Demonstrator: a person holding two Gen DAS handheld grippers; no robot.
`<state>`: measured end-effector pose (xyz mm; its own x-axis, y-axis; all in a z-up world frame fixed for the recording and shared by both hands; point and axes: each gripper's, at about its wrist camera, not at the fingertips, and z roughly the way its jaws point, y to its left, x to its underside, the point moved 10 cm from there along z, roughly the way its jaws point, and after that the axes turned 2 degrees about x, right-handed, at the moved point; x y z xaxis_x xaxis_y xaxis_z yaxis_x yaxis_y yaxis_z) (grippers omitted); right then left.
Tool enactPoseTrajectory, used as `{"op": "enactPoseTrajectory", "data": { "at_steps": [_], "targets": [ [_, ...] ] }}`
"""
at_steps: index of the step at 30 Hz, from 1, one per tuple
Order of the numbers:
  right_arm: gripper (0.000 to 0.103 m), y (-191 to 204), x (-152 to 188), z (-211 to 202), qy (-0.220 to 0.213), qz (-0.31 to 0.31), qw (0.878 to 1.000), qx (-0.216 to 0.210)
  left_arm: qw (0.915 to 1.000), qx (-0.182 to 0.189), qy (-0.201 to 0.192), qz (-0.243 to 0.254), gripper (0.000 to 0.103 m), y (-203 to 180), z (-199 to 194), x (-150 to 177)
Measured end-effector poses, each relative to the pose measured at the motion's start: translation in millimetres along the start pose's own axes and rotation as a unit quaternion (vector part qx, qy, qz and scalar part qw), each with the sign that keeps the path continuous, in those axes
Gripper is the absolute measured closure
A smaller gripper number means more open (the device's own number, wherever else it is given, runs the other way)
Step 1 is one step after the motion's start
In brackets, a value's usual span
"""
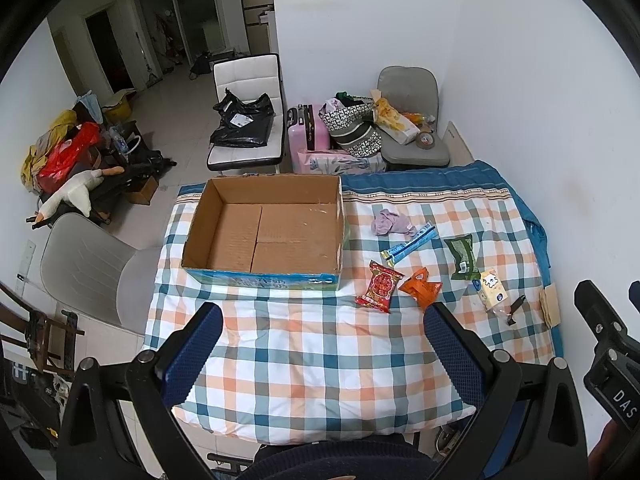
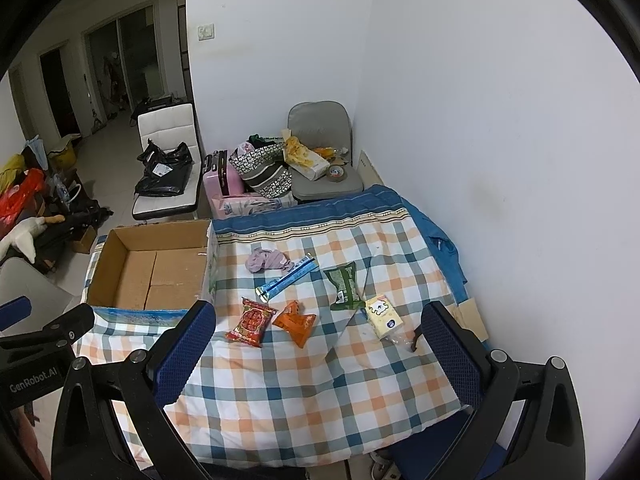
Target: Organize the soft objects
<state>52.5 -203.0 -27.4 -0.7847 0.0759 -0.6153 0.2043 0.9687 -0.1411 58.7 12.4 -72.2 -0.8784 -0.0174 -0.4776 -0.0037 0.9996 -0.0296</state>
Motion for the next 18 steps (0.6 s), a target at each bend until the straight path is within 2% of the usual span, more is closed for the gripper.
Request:
{"op": "enactPoseTrajectory", "data": {
  "at_steps": [18],
  "targets": [
    [0.000, -1.2, -2.1, -1.0, -0.004, 0.001, 1.000, 0.000, 1.0000, -0.001, -0.006, 0.000, 0.000, 4.8, -1.5, -3.6]
  ]
}}
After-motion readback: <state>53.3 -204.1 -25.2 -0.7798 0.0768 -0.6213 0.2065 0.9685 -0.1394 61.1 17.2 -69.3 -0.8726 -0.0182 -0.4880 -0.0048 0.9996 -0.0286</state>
